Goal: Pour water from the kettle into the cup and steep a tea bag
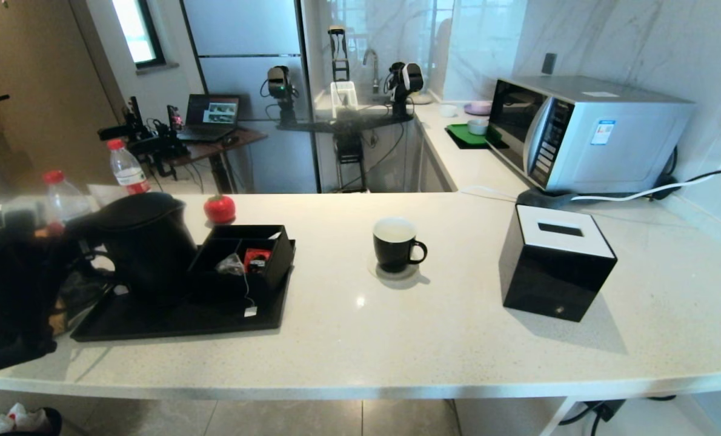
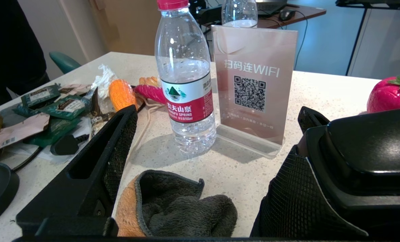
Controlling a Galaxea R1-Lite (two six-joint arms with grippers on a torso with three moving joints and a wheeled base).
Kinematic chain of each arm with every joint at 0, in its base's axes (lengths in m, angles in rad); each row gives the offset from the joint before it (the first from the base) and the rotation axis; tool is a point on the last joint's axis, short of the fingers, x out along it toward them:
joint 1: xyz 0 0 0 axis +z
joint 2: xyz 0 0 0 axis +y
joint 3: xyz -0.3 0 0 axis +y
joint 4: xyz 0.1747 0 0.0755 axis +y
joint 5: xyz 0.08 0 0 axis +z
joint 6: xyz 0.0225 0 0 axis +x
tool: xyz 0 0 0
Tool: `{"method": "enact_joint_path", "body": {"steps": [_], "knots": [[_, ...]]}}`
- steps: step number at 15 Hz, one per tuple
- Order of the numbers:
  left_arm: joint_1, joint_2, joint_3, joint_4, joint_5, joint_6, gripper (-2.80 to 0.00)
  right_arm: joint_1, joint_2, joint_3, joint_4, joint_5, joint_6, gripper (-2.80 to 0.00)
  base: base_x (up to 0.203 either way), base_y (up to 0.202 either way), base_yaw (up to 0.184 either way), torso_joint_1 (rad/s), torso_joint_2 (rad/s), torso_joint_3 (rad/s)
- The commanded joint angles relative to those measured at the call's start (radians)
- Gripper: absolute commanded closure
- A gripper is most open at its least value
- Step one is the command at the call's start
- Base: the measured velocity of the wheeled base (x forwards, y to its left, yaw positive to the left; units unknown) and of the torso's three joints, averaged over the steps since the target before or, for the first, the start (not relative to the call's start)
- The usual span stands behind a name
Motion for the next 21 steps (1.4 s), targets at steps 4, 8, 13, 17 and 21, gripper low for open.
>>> {"method": "enact_joint_path", "body": {"steps": [4,8,13,17,21], "knots": [[-0.01,0.003,-0.005,-0.048,-0.001,0.001,-2.8,0.0,0.001,0.0,0.0,0.0,0.0,0.0,0.0,0.0,0.0,0.0,0.0,0.0],[-0.012,0.003,-0.003,-0.048,-0.001,0.002,0.0,0.0,0.001,0.0,0.0,0.0,0.0,0.0,0.0,0.0,0.0,0.0,0.0,0.0],[-0.012,0.003,0.001,-0.048,-0.001,0.004,0.0,0.0,0.001,0.0,0.0,0.0,0.001,0.0,0.0,0.0,0.0,0.0,0.0,0.0],[-0.02,0.004,0.006,-0.048,0.001,0.004,0.0,0.0,0.001,0.0,0.0,0.0,0.0,0.0,0.0,0.0,0.0,0.0,0.0,0.0],[-0.038,0.004,0.008,-0.048,0.001,0.005,0.0,0.0,0.001,0.0,0.0,0.0,0.0,0.0,0.0,0.0,0.0,0.0,0.0,0.0]]}}
